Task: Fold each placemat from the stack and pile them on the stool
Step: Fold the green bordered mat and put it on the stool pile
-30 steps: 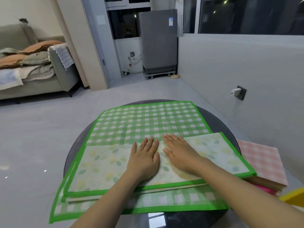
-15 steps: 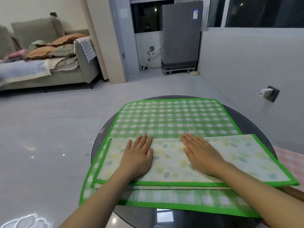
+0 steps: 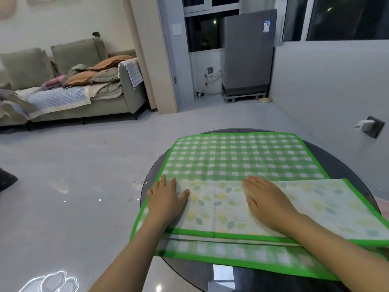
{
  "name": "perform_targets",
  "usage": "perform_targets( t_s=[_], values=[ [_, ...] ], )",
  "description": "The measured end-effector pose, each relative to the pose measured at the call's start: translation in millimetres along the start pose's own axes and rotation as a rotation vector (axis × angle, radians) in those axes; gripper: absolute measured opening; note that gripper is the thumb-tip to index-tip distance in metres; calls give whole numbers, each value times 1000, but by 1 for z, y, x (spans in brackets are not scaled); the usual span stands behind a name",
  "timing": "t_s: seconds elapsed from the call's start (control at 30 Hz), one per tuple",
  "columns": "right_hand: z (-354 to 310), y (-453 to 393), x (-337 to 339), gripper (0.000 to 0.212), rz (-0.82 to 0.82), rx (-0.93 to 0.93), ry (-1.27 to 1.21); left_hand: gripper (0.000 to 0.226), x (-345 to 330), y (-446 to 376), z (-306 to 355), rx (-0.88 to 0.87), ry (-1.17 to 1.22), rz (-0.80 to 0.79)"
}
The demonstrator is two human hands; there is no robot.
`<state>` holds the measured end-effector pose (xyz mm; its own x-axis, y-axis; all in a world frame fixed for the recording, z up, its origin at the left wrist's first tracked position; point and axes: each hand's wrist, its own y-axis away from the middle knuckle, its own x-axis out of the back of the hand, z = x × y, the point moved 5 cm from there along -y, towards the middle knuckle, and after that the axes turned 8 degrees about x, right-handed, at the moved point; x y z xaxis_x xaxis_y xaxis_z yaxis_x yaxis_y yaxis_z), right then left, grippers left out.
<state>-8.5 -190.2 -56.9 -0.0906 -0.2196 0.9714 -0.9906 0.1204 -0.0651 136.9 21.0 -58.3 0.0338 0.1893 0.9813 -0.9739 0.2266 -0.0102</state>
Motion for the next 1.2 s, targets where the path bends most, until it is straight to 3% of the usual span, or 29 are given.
perform_targets(
  t_s=[0.17,0.27,0.4,0.53,0.67,0.83,1.0,1.2],
  values=[
    [-43,2,-2,50,14,157,-130,75,10,-3,-6,127,84,18],
    [-51,2,-8,58,-34,176,-108,75,14,-7,-13,187,262,49],
    [-51,2,-12,73,-89,158,-120,66,21,-6,-20,147,577,121],
    [-51,0,-14,78,-114,143,-133,59,30,-5,-23,115,717,127],
    [-52,-2,-14,80,-139,139,-128,67,30,-6,-32,198,845,21],
    [-52,0,-16,80,-157,149,-104,48,41,-8,-49,296,997,-85],
    [-50,3,-13,79,-150,167,-121,31,64,-4,-43,258,1241,-315],
    [-30,10,5,67,-54,130,-310,24,76,5,-6,203,1448,-433]
  ],
)
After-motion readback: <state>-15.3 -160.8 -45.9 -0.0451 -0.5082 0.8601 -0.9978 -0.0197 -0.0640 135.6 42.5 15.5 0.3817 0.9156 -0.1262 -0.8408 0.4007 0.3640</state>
